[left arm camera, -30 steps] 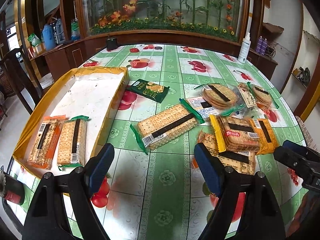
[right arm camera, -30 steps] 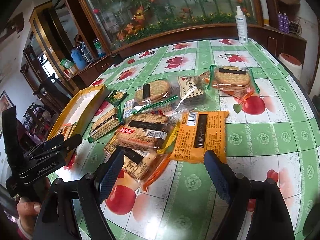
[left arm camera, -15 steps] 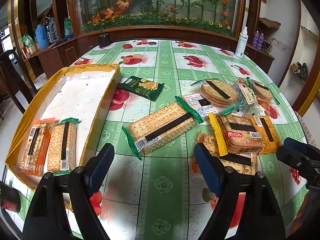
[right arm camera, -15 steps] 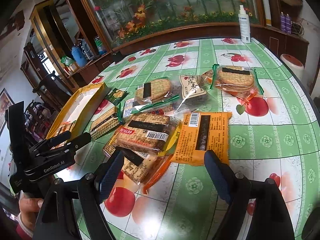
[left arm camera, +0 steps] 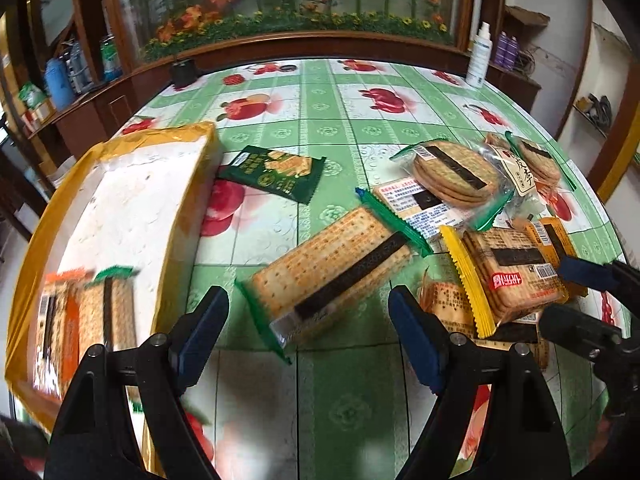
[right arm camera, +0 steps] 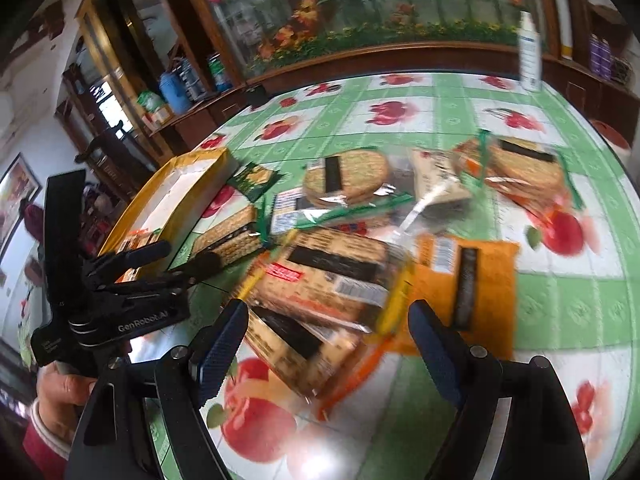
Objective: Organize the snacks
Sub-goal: 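Grasp the green-ended long cracker pack with the left tool while the right tool grasps the red-label cracker pack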
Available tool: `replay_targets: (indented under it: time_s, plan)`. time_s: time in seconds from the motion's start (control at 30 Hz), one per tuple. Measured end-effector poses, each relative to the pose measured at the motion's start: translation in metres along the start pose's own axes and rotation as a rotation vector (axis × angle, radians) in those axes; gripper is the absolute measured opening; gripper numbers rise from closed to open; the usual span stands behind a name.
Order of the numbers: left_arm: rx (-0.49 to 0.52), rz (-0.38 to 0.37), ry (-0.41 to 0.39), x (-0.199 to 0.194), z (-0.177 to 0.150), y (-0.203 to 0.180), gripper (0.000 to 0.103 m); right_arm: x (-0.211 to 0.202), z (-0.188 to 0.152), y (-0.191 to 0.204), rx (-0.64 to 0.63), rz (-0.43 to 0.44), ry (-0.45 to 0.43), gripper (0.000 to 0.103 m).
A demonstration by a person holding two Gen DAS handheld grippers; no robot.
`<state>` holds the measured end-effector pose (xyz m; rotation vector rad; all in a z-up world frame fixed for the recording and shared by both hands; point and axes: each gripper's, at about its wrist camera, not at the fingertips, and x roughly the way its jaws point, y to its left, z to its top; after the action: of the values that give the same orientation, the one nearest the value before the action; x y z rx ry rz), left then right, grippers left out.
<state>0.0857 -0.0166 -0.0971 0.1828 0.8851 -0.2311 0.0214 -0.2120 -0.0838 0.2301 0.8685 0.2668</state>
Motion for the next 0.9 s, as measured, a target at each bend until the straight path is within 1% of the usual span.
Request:
replay_targets:
  time_s: [0.1, 0.13, 0.27, 0.4, 0.47, 0.5, 0.53, 0.6, 0.63, 0.7, 0.73, 0.83, 0.9]
  plan:
    - [0.031, -0.001, 0.002, 0.004, 0.007, -0.002, 0.082, 0.013, 0.01, 0.004, -0.041, 0.019, 0.028, 0.084]
    - [0.04, -0.006, 0.006, 0.006, 0.01, -0.002, 0.082, 0.018, 0.012, 0.005, -0.054, 0.022, 0.039, 0.086]
    - [0.063, -0.033, 0.03, 0.017, 0.016, -0.004, 0.082, 0.033, 0.021, 0.007, -0.12, 0.029, 0.067, 0.087]
    - [0.077, -0.028, 0.064, 0.03, 0.019, -0.006, 0.082, 0.045, 0.029, 0.007, -0.166, 0.03, 0.087, 0.088]
    - [0.092, -0.014, 0.09, 0.037, 0.019, -0.01, 0.083, 0.051, 0.031, 0.008, -0.175, 0.038, 0.103, 0.093]
    - [0.095, -0.009, 0.09, 0.038, 0.019, -0.011, 0.083, 0.052, 0.031, 0.01, -0.178, 0.038, 0.107, 0.094]
    - [0.094, -0.014, 0.09, 0.038, 0.018, -0.011, 0.083, 0.054, 0.031, 0.012, -0.183, 0.033, 0.11, 0.096]
    - [0.094, -0.034, 0.097, 0.036, 0.016, -0.011, 0.083, 0.058, 0.031, 0.016, -0.2, -0.008, 0.11, 0.096]
    - [0.097, -0.03, 0.097, 0.035, 0.015, -0.011, 0.083, 0.06, 0.031, 0.017, -0.203, -0.019, 0.114, 0.096]
    - [0.103, -0.051, 0.101, 0.032, 0.012, -0.01, 0.083, 0.062, 0.03, 0.016, -0.198, -0.047, 0.12, 0.094]
    - [0.106, -0.056, 0.1, 0.031, 0.01, -0.01, 0.083, 0.062, 0.03, 0.014, -0.186, -0.054, 0.12, 0.091]
    - [0.1, -0.036, 0.096, 0.032, 0.014, -0.009, 0.083, 0.059, 0.032, 0.005, -0.123, -0.039, 0.122, 0.09]
    - [0.087, -0.042, 0.093, 0.034, 0.02, -0.008, 0.083, 0.059, 0.034, 0.0, -0.085, -0.012, 0.12, 0.092]
